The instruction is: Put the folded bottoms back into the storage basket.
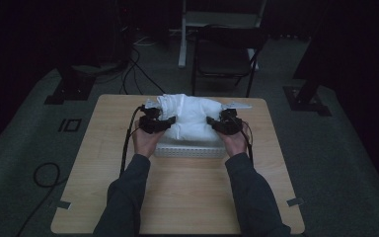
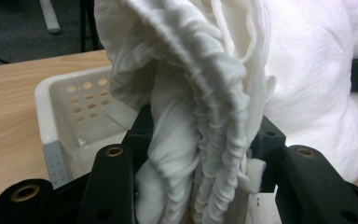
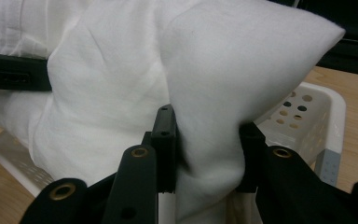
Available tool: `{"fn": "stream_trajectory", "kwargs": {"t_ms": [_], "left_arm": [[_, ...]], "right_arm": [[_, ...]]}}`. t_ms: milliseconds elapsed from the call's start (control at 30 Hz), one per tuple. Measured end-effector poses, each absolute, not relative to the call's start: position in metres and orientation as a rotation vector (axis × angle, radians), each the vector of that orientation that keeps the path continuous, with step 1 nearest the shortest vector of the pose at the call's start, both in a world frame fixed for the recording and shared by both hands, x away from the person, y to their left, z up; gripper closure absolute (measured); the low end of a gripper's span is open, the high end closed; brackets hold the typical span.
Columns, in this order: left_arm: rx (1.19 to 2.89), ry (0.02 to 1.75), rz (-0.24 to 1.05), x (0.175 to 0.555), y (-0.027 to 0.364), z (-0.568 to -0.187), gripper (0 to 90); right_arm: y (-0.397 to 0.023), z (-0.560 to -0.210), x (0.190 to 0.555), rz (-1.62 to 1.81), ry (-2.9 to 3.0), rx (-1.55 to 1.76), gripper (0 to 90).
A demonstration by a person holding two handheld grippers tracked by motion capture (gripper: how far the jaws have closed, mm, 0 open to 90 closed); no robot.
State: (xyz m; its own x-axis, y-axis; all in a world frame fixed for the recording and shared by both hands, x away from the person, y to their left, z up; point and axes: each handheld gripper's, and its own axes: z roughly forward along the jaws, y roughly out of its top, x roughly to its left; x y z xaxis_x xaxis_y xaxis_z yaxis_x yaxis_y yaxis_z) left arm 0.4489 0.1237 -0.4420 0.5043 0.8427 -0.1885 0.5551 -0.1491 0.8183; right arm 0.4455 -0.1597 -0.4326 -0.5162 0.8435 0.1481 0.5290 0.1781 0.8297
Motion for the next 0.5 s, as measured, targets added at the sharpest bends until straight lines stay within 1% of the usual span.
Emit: {"fn": "stream_trajectory", "kwargs": {"t_ms": [500], "left_arm": [[1.86, 1.214, 0.389, 0.455, 0.119, -0.454, 54.4]], "right_arm": [[-0.158, -0.447, 0.454, 1.222, 2.145, 1.348, 68.6]]}}
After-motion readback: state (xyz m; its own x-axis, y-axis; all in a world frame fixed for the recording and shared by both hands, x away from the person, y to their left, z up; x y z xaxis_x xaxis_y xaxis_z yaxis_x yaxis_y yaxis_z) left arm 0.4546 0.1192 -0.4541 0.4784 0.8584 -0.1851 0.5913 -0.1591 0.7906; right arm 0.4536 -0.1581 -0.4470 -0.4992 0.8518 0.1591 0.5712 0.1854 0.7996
